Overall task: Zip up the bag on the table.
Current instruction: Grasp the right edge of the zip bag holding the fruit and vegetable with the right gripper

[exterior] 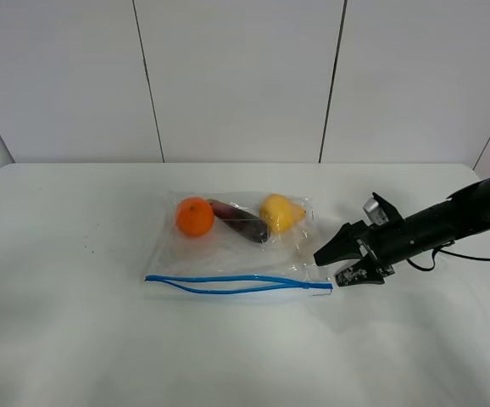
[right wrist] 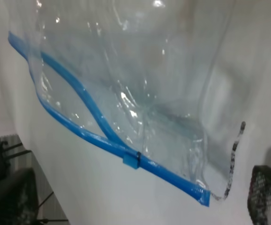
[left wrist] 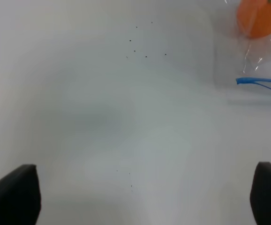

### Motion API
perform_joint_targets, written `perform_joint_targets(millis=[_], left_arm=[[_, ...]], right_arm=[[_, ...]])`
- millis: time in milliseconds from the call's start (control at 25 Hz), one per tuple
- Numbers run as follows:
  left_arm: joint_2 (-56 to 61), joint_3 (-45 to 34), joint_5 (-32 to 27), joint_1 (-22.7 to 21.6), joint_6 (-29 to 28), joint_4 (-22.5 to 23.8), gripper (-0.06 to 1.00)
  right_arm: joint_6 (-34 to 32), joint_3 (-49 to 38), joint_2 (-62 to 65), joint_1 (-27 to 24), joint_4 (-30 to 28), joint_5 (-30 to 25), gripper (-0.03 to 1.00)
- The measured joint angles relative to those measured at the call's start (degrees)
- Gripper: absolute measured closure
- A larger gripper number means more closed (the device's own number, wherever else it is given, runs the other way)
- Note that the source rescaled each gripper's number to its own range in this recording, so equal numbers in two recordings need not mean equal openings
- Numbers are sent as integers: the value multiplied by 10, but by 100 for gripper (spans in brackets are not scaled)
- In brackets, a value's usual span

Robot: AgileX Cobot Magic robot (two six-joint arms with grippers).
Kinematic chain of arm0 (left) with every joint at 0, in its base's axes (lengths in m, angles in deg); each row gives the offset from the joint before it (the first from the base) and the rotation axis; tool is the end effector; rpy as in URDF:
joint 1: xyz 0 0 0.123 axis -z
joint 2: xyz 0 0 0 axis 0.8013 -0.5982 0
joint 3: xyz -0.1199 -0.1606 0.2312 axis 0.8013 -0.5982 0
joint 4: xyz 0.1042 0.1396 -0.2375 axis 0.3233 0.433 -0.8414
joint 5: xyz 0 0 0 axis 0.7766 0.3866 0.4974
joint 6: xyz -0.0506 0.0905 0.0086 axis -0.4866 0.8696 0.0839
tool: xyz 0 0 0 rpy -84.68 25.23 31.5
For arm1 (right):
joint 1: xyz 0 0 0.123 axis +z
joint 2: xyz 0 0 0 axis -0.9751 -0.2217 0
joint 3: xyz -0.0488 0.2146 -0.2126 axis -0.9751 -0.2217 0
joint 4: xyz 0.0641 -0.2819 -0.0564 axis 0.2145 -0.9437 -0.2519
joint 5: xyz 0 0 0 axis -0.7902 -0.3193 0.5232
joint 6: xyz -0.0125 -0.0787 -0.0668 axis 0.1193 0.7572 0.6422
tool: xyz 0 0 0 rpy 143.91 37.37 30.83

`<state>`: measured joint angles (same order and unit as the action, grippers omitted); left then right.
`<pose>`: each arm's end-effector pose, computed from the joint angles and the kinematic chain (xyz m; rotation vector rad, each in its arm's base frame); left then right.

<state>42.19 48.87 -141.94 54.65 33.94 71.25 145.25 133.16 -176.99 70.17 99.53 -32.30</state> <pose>0.0234 0.0062 0.2916 0.0075 2.0355 0.0651 0.3782 0.0400 0.0479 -0.1879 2.6830 1.4229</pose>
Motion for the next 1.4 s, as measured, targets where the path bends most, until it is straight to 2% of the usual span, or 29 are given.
perform_joint_targets(millis=[240,600,880,960,1080,1200,1400], left_arm=[[0,0,0,0,0,0,-5],[0,0,0,0,0,0,-5],[0,0,0,0,0,0,-5],[0,0,0,0,0,0,-5],[0,0,0,0,0,0,-5],[0,0,0,0,0,0,-5],[0,0,0,0,0,0,-5]], right_arm=[[7,0,-4,7,27,2,-3],[11,0,-5,61,41,8,-3],[11,0,-5,65,42,9,-2],[11,0,-5,65,42,9,7],[11,0,-5,65,42,9,31],[11,0,-5,65,42,9,60],[11,0,-5,65,41,9,91]])
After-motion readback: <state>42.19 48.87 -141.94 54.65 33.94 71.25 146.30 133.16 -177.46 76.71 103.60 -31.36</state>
